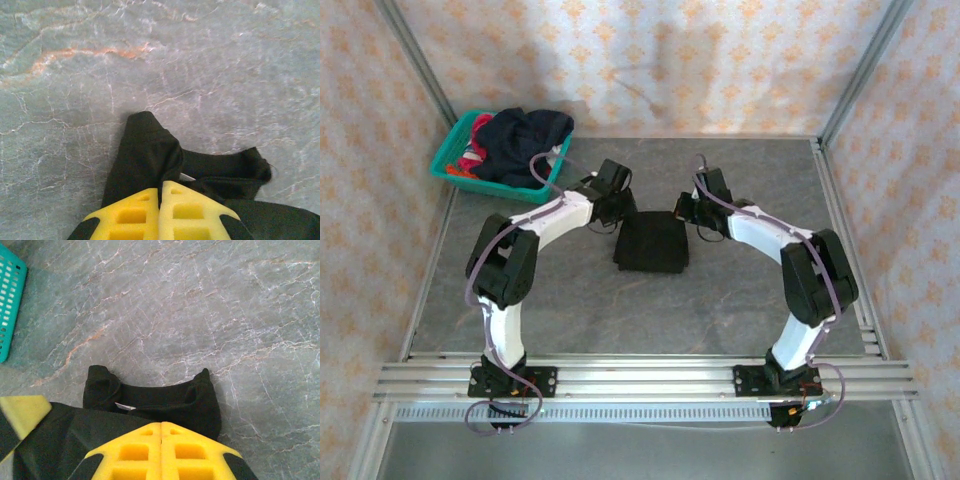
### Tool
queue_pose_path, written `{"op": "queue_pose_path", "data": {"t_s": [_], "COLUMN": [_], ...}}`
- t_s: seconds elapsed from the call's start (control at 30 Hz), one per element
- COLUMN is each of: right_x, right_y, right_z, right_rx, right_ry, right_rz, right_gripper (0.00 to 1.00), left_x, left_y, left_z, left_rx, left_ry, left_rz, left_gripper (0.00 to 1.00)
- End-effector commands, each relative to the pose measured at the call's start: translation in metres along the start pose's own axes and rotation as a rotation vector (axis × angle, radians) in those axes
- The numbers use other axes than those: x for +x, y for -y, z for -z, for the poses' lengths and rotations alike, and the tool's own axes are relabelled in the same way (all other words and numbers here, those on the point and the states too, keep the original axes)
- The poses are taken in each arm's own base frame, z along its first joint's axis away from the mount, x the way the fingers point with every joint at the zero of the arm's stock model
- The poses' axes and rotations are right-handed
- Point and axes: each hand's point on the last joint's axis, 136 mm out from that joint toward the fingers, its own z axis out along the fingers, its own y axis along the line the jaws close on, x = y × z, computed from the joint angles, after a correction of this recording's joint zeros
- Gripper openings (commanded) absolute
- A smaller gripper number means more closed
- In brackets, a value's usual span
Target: Fold and stack the t-shirts
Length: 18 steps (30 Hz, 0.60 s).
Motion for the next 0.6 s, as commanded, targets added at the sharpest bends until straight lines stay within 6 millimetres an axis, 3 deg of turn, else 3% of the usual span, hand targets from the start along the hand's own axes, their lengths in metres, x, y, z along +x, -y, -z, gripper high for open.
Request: {"op": "queue_pose_path", "data": {"t_s": [0.0,0.07,0.2,0.3,0.5,0.53,0.57], "right_x": [-0.010,-0.011,-0.012,-0.015,-0.032,-0.033,-0.032], "right_y": [0.010,0.013,0.021,0.015,0.004,0.003,0.002], "right_z": [-0.013,-0.023,-0.042,-0.041,0.001,0.009,0.014], "right_rx": [0.041,0.050,0.062,0.038,0.025,0.023,0.020], "right_ry": [0.020,0.016,0.000,-0.011,0.090,0.105,0.114], "right_rz": [0.013,0.009,-0.008,-0.017,0.003,0.005,0.008], "right_gripper": [0.00,0.00,0.00,0.02,0.50,0.54,0.56], "left_x": [-0.007,-0.006,-0.004,-0.004,-0.013,-0.015,-0.016], "left_y": [-0.001,-0.003,-0.009,-0.011,-0.012,-0.013,-0.013], "left_z": [-0.001,-0.010,-0.022,-0.023,0.004,0.011,0.016], "left_rx": [-0.033,-0.047,-0.071,-0.076,-0.091,-0.095,-0.094], "left_ry": [0.018,0.009,-0.001,0.001,0.049,0.061,0.072], "left_rz": [-0.029,-0.028,0.003,0.019,0.008,0.005,0.004], "left_gripper": [0.00,0.01,0.13,0.26,0.93,1.00,1.00]}}
